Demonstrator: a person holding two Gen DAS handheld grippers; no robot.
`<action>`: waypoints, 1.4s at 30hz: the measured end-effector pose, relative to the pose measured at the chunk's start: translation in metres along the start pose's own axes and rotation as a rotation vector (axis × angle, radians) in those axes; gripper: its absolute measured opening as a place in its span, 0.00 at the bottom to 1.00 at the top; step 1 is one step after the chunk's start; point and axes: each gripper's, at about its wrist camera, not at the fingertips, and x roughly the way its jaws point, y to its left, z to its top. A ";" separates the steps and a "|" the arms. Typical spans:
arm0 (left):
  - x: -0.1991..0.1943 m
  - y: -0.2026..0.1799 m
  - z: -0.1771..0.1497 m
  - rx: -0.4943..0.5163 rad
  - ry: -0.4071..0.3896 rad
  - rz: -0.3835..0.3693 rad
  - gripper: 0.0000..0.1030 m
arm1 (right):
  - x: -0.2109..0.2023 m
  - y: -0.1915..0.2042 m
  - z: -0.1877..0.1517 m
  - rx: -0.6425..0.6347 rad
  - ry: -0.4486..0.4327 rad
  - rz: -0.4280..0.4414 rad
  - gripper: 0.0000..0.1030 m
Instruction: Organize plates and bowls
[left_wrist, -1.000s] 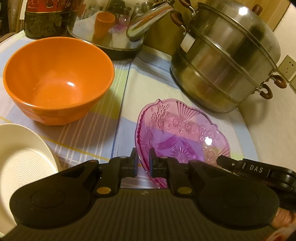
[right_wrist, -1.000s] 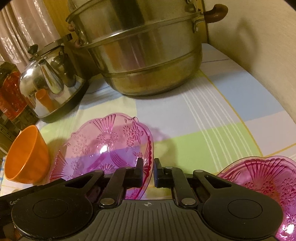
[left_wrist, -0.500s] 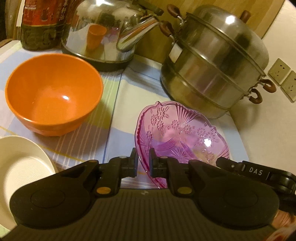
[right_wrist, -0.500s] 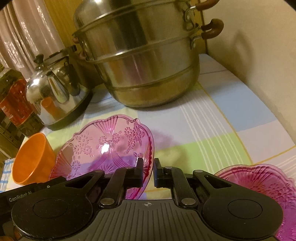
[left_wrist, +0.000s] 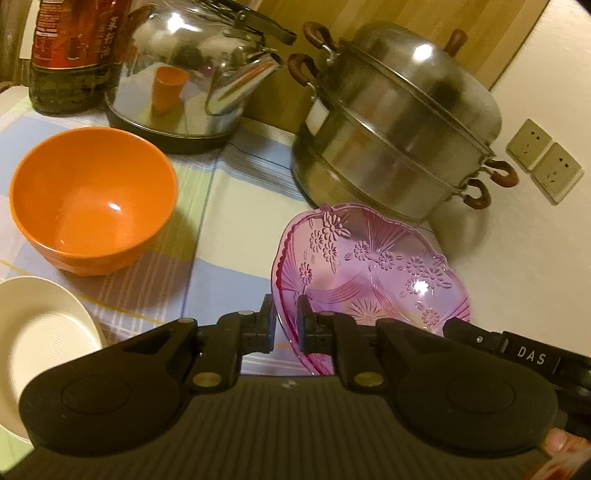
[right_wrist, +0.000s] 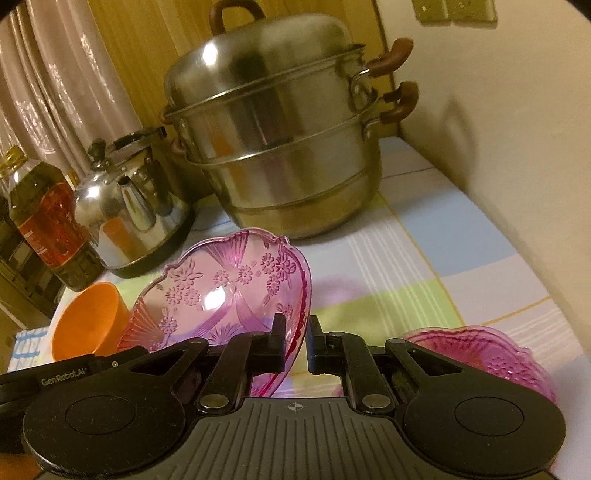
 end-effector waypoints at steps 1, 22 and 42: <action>-0.001 -0.002 0.000 0.001 0.002 -0.006 0.09 | -0.003 -0.001 0.000 0.003 -0.003 -0.002 0.10; 0.008 -0.062 -0.023 0.092 0.084 -0.106 0.09 | -0.059 -0.057 -0.022 0.114 -0.031 -0.099 0.10; 0.015 -0.111 -0.060 0.230 0.160 -0.156 0.09 | -0.097 -0.109 -0.052 0.212 -0.006 -0.178 0.11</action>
